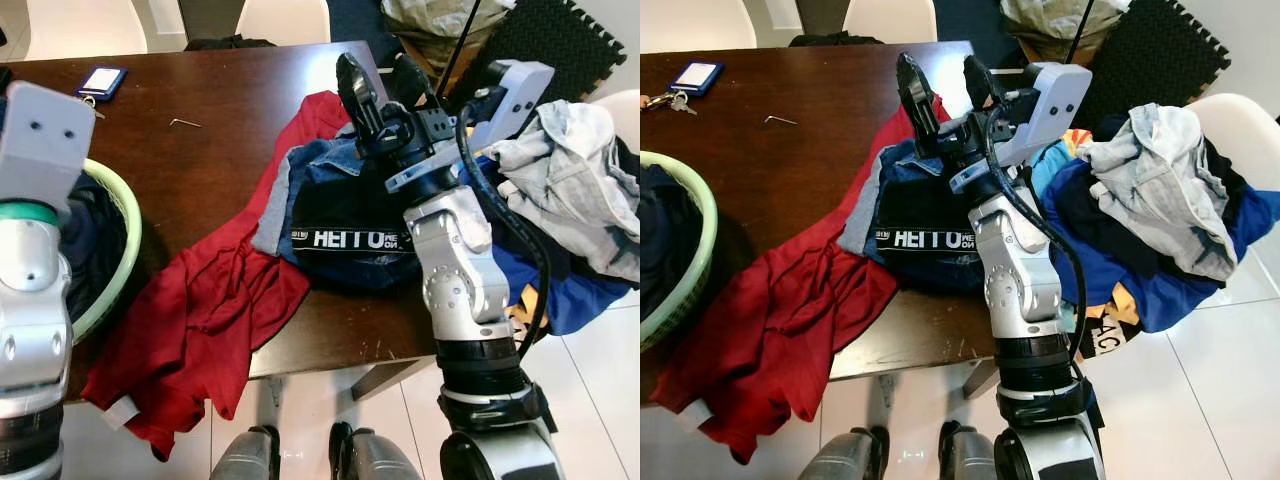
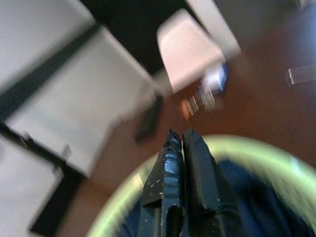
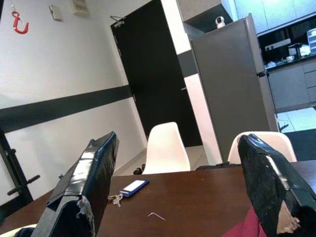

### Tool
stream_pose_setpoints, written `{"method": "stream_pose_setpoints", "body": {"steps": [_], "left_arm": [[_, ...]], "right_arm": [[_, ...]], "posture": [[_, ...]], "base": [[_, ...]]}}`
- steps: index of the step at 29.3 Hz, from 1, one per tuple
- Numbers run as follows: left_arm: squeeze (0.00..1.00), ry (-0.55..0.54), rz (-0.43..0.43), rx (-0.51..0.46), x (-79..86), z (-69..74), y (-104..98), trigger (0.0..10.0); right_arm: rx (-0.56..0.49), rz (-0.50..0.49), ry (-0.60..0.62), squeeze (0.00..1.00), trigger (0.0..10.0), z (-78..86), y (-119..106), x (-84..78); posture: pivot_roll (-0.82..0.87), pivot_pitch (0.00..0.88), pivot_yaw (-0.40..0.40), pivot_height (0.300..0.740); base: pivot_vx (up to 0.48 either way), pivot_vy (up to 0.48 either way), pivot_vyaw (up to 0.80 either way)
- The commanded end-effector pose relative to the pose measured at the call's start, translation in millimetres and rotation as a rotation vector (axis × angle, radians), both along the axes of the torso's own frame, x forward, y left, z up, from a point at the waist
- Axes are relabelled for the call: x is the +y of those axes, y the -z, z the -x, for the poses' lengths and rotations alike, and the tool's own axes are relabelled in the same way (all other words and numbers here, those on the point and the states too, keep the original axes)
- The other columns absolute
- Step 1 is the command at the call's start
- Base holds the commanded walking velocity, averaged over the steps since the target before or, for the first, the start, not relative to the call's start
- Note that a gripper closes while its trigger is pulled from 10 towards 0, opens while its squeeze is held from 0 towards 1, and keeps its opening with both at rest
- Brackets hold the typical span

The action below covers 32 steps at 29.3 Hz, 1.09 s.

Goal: Hang hanger

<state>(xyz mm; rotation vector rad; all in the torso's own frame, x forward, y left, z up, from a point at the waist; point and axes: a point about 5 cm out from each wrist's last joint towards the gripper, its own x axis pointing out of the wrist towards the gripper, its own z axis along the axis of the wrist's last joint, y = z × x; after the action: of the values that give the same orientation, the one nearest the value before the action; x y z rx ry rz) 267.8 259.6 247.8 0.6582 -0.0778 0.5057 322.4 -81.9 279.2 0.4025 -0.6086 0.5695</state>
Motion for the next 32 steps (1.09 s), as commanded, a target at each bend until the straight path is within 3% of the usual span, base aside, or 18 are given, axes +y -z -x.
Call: {"method": "stream_pose_setpoints", "body": {"steps": [1, 2, 3, 7, 16, 19, 22, 23, 24, 25, 30, 32], "left_arm": [[0.34, -0.009, 0.032, 0.031, 2.7, 3.1, 4.7, 10.0], [1.0, -0.043, 0.056, 0.099, 7.1, 10.0, 18.2, 10.0], [1.0, -0.067, 0.067, 0.157, 11.7, 16.9, 29.1, 10.0], [1.0, -0.119, 0.072, 0.241, 22.6, 27.1, 47.7, 10.0], [1.0, -0.129, 0.097, 0.308, 35.5, 21.9, 57.5, 10.0], [1.0, -0.067, 0.026, 0.408, 42.1, 19.1, 59.3, 10.0], [1.0, -0.037, 0.006, 0.444, 42.0, 19.3, 61.1, 10.0], [0.85, -0.009, -0.042, 0.469, 41.8, 19.6, 60.1, 10.0], [0.85, -0.009, -0.042, 0.469, 41.8, 19.6, 60.1, 10.0], [0.0, 0.017, -0.075, 0.493, 40.2, 20.6, 59.4, 10.0], [0.0, 0.038, -0.095, 0.505, 37.4, 21.9, 58.7, 10.0], [0.0, 0.087, -0.143, 0.503, 28.0, 22.5, 54.7, 10.0]], "right_arm": [[-0.003, 0.001, 0.0, 0.0, 10.0, 0.6, 1.3, 1.2], [-0.001, 0.002, 0.0, 0.0, 10.0, 0.9, 1.9, 1.1], [0.0, 0.002, 0.0, 0.0, 10.0, 1.2, 2.2, 0.9], [0.003, 0.001, -0.002, 0.0, 10.0, 0.7, 2.8, 1.5], [0.005, -0.003, -0.01, 0.0, 10.0, 0.7, 3.0, 4.6], [0.009, -0.006, 0.005, 0.0, 10.0, 0.7, 4.5, 1.3], [0.009, -0.007, 0.007, 0.0, 10.0, 0.7, 4.7, 0.8], [0.01, -0.008, 0.008, 0.0, 10.0, 0.6, 4.8, 0.6], [0.01, -0.008, 0.008, 0.0, 10.0, 0.6, 4.8, 0.6], [0.01, -0.008, 0.007, 0.0, 10.0, 0.5, 4.8, 0.8], [0.01, -0.008, 0.006, 0.0, 10.0, 0.3, 4.7, 0.9], [0.009, -0.008, 0.004, 0.0, 10.0, -0.1, 4.2, 0.8]], "posture": [[0.1, 0.11, 0.051, 0.74], [0.1, 0.112, 0.052, 0.74], [0.11, 0.117, 0.052, 0.74], [0.12, 0.121, 0.049, 0.74], [0.12, 0.121, 0.053, 0.74], [0.12, 0.121, 0.062, 0.74], [0.12, 0.121, 0.062, 0.74], [0.12, 0.125, 0.059, 0.74], [0.12, 0.125, 0.059, 0.74], [0.12, 0.124, 0.057, 0.74], [0.12, 0.126, 0.056, 0.74], [0.12, 0.128, 0.053, 0.74]], "base": [[0.0, 0.0, 0.0], [0.0, 0.0, 0.0], [0.0, 0.0, 0.0], [0.0, 0.0, 0.0], [0.0, 0.0, 0.0], [0.0, 0.0, 0.0], [0.0, 0.0, 0.0], [0.0, 0.0, 0.0], [0.0, 0.0, 0.0], [0.0, 0.0, 0.0], [0.0, 0.0, 0.0], [0.0, 0.0, 0.0]]}}
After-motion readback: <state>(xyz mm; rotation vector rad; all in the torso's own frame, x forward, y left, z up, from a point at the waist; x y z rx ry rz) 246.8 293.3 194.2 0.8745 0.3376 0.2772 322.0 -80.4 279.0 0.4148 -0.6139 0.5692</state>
